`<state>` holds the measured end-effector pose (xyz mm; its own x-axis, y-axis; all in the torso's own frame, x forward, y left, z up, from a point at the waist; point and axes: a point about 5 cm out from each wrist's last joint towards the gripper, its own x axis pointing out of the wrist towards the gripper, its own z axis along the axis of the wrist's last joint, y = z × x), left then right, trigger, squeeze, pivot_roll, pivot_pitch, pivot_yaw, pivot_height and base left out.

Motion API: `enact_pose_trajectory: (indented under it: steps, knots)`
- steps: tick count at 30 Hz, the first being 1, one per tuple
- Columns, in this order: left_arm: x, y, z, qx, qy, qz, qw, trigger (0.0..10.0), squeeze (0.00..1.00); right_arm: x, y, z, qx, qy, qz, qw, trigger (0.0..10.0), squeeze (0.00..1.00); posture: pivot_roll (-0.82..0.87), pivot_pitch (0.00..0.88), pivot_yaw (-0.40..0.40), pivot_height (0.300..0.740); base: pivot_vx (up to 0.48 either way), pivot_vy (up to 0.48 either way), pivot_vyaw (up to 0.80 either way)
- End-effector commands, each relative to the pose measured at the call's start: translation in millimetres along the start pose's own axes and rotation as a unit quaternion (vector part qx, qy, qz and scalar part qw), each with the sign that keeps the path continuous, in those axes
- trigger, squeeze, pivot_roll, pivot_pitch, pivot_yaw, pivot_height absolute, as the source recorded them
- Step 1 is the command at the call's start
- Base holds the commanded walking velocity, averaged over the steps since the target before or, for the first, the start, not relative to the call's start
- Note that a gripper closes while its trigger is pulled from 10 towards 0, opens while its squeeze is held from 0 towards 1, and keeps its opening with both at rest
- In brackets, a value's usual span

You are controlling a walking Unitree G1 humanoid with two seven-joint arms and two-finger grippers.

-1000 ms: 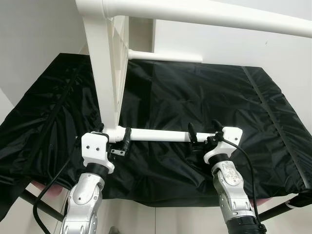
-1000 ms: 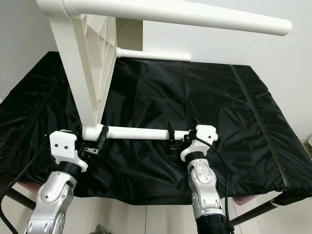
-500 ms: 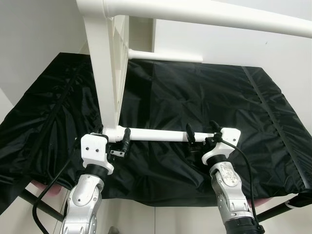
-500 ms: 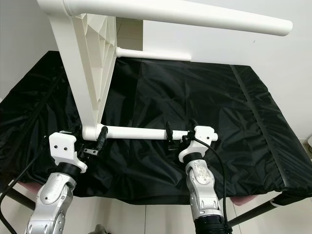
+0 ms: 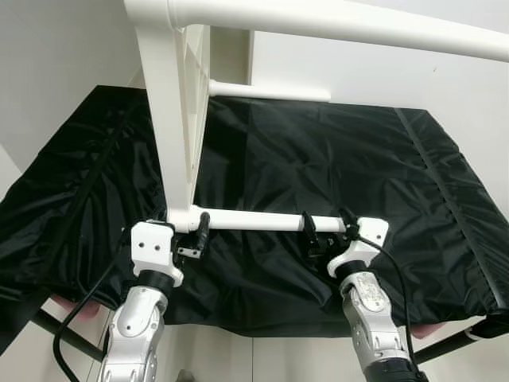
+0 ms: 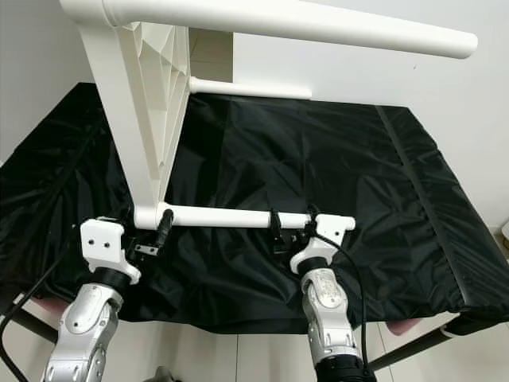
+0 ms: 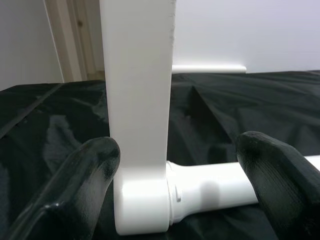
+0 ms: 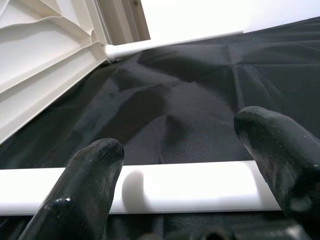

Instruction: Building children table

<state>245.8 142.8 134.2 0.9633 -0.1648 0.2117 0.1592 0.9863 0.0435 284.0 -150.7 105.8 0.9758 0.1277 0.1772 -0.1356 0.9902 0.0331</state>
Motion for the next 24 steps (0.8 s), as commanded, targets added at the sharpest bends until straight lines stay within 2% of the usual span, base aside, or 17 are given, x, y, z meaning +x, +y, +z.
enact_pose_trajectory:
  steps: [1,16,17,18,19,20,21,24]
  knots:
    - [0.8,2.2,-2,-0.004,-0.004,0.020,1.000,10.0,1.00,-0.6,-1.8,-1,0.008,-0.004,-0.002,1.000,10.0,1.00,-0.03,0.026,-0.025,0.740,0.000,0.000,0.00]
    - [2.2,-1.9,2,-0.004,-0.015,0.010,1.000,10.0,1.00,1.2,-3.8,1,0.004,-0.013,0.000,1.000,10.0,1.00,-0.02,0.025,-0.028,0.740,0.000,0.000,0.00]
    - [1.1,-0.6,3,0.003,-0.015,0.015,1.000,10.0,0.00,-0.1,-0.5,2,-0.002,-0.012,0.007,1.000,10.0,1.00,-0.02,0.028,-0.027,0.740,0.000,0.000,0.00]
    - [1.1,-0.6,3,0.003,-0.015,0.015,1.000,10.0,0.00,-0.1,-0.5,2,-0.002,-0.012,0.007,1.000,10.0,1.00,-0.02,0.028,-0.027,0.740,0.000,0.000,0.00]
    - [-0.1,-0.1,3,0.007,-0.015,0.017,1.000,10.0,0.00,-1.5,2.6,2,-0.011,-0.010,0.014,1.000,10.0,0.38,-0.02,0.029,-0.025,0.740,0.000,0.000,0.00]
    - [-0.9,0.1,4,0.009,-0.016,0.018,1.000,10.0,0.00,-2.5,4.7,2,-0.017,-0.009,0.019,1.000,10.0,0.38,-0.02,0.029,-0.025,0.740,0.000,0.000,0.00]
    - [-2.8,-0.4,3,0.009,-0.013,0.019,1.000,10.0,0.00,-5.0,7.1,2,-0.022,-0.007,0.026,0.999,10.0,0.00,-0.02,0.030,-0.023,0.740,0.000,0.000,0.00]
    - [-6.8,-3.0,1,0.009,-0.006,0.016,1.000,10.0,0.00,-11.4,10.3,1,-0.041,-0.003,0.041,0.998,10.0,0.00,-0.02,0.029,-0.022,0.740,0.000,0.000,0.00]
